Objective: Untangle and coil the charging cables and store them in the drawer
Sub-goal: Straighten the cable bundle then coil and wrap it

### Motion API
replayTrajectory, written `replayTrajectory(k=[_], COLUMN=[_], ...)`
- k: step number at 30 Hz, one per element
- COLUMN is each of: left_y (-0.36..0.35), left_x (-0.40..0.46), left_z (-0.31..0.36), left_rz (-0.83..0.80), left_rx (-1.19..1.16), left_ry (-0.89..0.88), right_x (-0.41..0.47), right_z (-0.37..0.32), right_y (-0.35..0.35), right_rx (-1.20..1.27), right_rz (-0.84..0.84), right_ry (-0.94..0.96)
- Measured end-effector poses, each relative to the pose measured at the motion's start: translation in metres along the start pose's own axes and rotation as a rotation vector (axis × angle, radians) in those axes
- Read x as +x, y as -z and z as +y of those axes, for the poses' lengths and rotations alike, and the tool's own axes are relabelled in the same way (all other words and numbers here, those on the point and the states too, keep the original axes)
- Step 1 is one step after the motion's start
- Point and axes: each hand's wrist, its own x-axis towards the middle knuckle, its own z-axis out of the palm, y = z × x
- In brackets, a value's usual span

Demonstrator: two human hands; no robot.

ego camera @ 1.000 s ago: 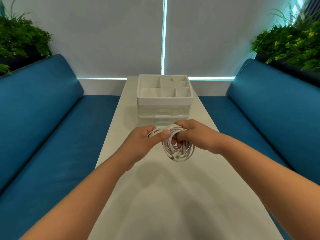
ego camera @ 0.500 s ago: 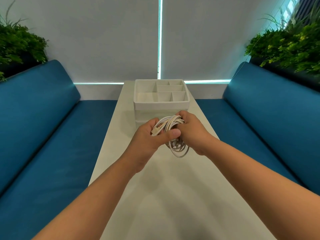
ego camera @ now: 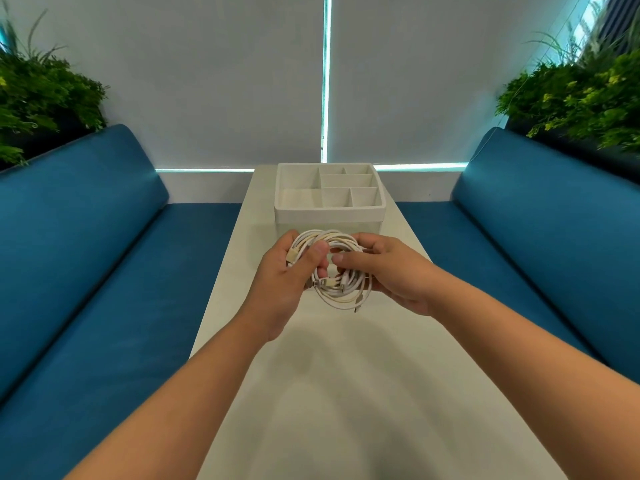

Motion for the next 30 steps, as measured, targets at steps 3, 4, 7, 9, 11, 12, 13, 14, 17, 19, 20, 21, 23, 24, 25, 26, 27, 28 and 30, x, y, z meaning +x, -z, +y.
replayTrajectory(k=[3,4,7,9,11,12,13,14,17,19,20,21,23,24,25,26,27,28,30], left_y=[0.0,0.0,0.0,0.0,0.002,0.003,0.003,0.004,0.006,0.007,0.007,0.007,0.006,0.005,0.003,0.002,0.002,0.002,0.002], left_x=[-0.002,-0.002,-0.003,-0.002,0.001,0.002,0.004,0.004,0.005,0.005,0.004,0.003,0.001,0.0,-0.001,-0.001,-0.001,-0.001,-0.001], left_z=[0.001,0.001,0.002,0.004,0.006,0.007,0.008,0.009,0.01,0.008,0.006,0.005,0.005,0.006,0.007,0.007,0.008,0.008,0.009], left_rz=[-0.032,-0.041,-0.046,-0.027,-0.02,-0.024,-0.027,-0.024,0.003,-0.003,-0.016,-0.035,-0.09,-0.119,-0.143,-0.161,-0.176,-0.188,-0.207], left_rx=[0.006,0.025,0.091,0.063,0.057,0.064,0.067,0.07,0.108,0.143,0.162,0.185,0.223,0.227,0.226,0.233,0.25,0.272,0.311], left_ry=[-0.002,-0.01,-0.04,-0.044,-0.055,-0.063,-0.068,-0.072,-0.088,-0.087,-0.084,-0.081,-0.073,-0.066,-0.058,-0.059,-0.066,-0.073,-0.064], right_x=[0.0,0.0,-0.001,0.0,-0.001,-0.001,-0.001,-0.002,-0.002,-0.001,0.0,0.0,0.003,0.005,0.005,0.006,0.005,0.004,0.003], right_z=[0.002,0.002,0.004,0.005,0.005,0.005,0.004,0.004,0.007,0.011,0.012,0.011,0.004,-0.001,-0.008,-0.013,-0.017,-0.019,-0.018], right_y=[-0.003,-0.004,-0.007,-0.007,-0.007,-0.006,-0.006,-0.005,-0.008,-0.007,-0.005,-0.002,0.004,0.007,0.009,0.01,0.01,0.009,0.01], right_rx=[0.148,0.204,0.146,-0.067,-0.208,-0.242,-0.26,-0.26,-0.302,-0.395,-0.415,-0.397,-0.323,-0.334,-0.387,-0.458,-0.529,-0.599,-0.709], right_rz=[-0.024,-0.022,-0.001,0.012,0.022,0.026,0.027,0.022,0.019,0.041,0.041,0.033,0.013,-0.005,-0.037,-0.086,-0.145,-0.201,-0.258], right_ry=[-0.042,-0.049,0.004,0.102,0.176,0.206,0.23,0.247,0.274,0.269,0.253,0.234,0.199,0.186,0.167,0.141,0.118,0.103,0.096])
